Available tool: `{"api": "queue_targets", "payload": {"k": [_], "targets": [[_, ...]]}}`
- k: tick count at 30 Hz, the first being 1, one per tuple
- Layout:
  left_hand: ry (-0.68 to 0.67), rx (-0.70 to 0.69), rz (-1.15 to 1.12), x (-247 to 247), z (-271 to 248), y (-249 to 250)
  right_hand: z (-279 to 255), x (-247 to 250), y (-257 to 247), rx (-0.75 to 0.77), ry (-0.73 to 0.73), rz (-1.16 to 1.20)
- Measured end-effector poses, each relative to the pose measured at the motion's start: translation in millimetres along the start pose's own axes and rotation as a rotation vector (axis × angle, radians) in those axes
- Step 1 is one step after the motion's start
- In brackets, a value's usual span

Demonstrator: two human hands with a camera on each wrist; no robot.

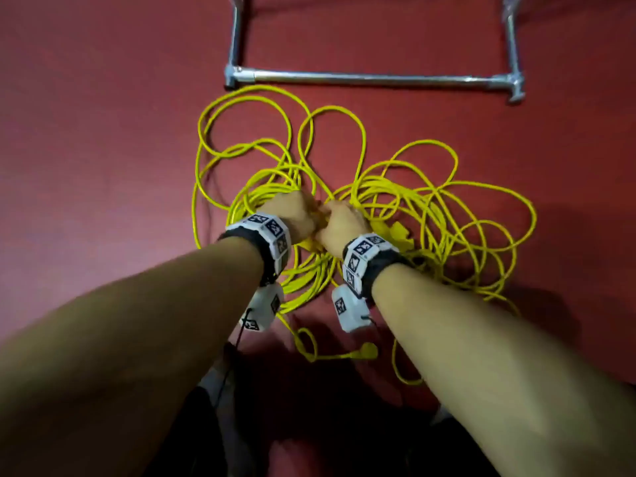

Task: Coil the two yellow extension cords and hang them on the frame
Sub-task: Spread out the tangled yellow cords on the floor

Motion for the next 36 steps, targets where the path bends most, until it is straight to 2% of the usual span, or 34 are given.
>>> {"api": "queue_targets", "payload": {"k": [1, 5, 8, 11, 17, 21, 24, 29, 34, 36], "targets": [[-0.008, 0.007, -0.009, -12, -4, -7, 3, -9, 0, 0.010, 0.012, -0.014], [0.153, 0.013, -0.050, -41, -16, -30, 0, -29, 10, 0.000, 0.096, -0.029], [0.227, 0.030, -0.048, -45, -20, -30, 3, -34, 11, 0.013, 0.074, -0.049], [0.310, 0.130, -0.086, -45, -26, -43, 13, -38, 9, -0.005, 0.019, -0.120], [0.284, 0.163, -0.235, -55, -41, -54, 2, -46, 7, 0.014, -0.004, -0.273], [0.270, 0.173, -0.214, -52, -48, -46, -19, -48, 11, 0.018, 0.051, -0.134], [0.287, 0.180, -0.258, -48, -52, -42, -27, -45, 19, -0.031, 0.016, -0.001], [0.363, 0.159, -0.307, -22, -78, -13, -60, -11, 22, 0.001, 0.004, 0.085], [0.603, 0.052, -0.288, 47, -117, 24, -108, 38, 5, 0.144, 0.076, 0.203], [0.636, 0.012, -0.241, 69, -136, 41, -127, 56, -4, 0.214, 0.140, 0.236]]}}
Point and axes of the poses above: each hand's wrist, its own z-axis towards the middle knuckle, its own x-axis out of the back of the hand, y = z × x, the point moved 8 cm from there along z, towards the middle knuckle, and after that the axes turned 14 degrees about -x, right-handed, at the moved point
